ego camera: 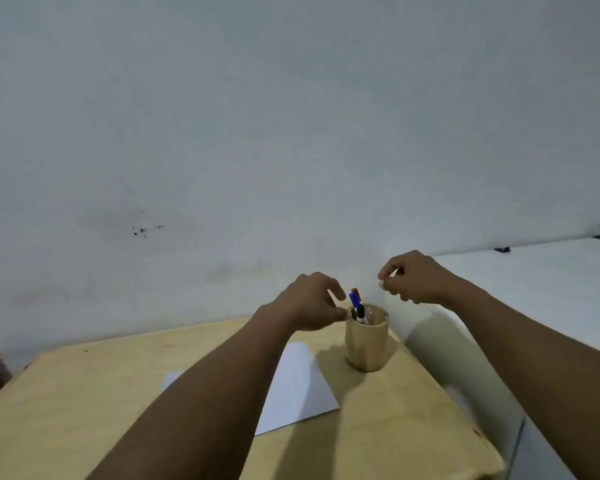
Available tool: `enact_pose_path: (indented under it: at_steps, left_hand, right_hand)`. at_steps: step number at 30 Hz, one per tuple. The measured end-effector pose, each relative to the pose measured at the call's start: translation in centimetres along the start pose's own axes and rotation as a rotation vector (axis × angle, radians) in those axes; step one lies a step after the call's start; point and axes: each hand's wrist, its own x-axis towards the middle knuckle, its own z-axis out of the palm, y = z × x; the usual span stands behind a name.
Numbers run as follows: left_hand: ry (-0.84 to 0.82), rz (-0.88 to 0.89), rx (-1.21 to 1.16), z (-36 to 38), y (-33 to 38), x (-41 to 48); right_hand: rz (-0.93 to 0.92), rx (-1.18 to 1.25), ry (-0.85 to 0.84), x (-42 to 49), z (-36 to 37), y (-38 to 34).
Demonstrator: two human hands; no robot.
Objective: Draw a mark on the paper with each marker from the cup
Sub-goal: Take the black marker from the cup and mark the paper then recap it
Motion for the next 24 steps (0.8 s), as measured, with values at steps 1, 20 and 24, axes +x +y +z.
enact_pose_path:
  at_steps: [1, 20, 24]
  left_hand:
    - [-0.014, 0.011, 0.024, 0.7, 0.4, 0.7]
    - [0.239, -0.054, -0.738, -7.2, -4.2, -0.1]
    - [0.137, -0.145, -0.965, -8.6, -8.2, -4.0]
  right_hand:
    - [0.015, 0.002, -0.006, 0.1, 0.2, 0.6]
    - [0.141, 0.552, -0.553, -1.4, 5.6, -8.7]
    - [0.245, 1.056, -0.452, -1.1, 12.6, -11.9]
